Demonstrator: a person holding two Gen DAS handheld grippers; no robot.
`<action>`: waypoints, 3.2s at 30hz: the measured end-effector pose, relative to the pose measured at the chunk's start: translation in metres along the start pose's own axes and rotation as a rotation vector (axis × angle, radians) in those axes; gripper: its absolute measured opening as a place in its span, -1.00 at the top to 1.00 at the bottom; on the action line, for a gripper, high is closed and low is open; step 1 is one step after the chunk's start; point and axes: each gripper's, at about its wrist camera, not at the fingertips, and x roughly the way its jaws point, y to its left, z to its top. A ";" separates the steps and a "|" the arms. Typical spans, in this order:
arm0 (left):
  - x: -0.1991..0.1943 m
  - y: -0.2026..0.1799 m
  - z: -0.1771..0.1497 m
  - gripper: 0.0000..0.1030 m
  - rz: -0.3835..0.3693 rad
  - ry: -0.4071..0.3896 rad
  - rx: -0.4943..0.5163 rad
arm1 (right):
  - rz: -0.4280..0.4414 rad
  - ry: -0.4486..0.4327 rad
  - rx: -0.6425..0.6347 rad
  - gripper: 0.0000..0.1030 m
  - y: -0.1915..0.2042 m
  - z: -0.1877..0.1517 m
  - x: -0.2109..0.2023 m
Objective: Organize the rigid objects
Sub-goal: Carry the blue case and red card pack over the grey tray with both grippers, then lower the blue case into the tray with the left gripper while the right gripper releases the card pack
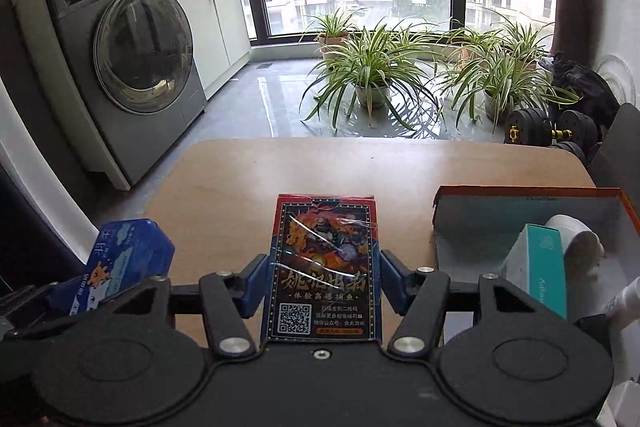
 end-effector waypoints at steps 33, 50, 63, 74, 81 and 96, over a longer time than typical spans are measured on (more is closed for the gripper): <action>-0.065 -0.187 -0.082 -0.22 -0.300 -0.003 0.213 | -0.091 -0.152 0.137 -0.38 -0.182 -0.096 -0.191; -0.063 -0.204 -0.090 -0.22 -0.271 0.018 0.228 | -0.077 -0.135 0.136 -0.38 -0.187 -0.094 -0.182; -0.064 -0.207 -0.094 -0.22 -0.268 0.025 0.223 | -0.062 -0.118 0.129 -0.38 -0.193 -0.096 -0.171; -0.060 -0.213 -0.103 -0.23 -0.272 0.043 0.230 | -0.048 -0.095 0.122 -0.39 -0.196 -0.093 -0.163; -0.056 -0.215 -0.106 -0.23 -0.270 0.056 0.230 | -0.037 -0.077 0.111 -0.39 -0.197 -0.086 -0.154; -0.048 -0.215 -0.105 -0.23 -0.262 0.071 0.223 | -0.010 -0.051 0.090 -0.39 -0.195 -0.072 -0.133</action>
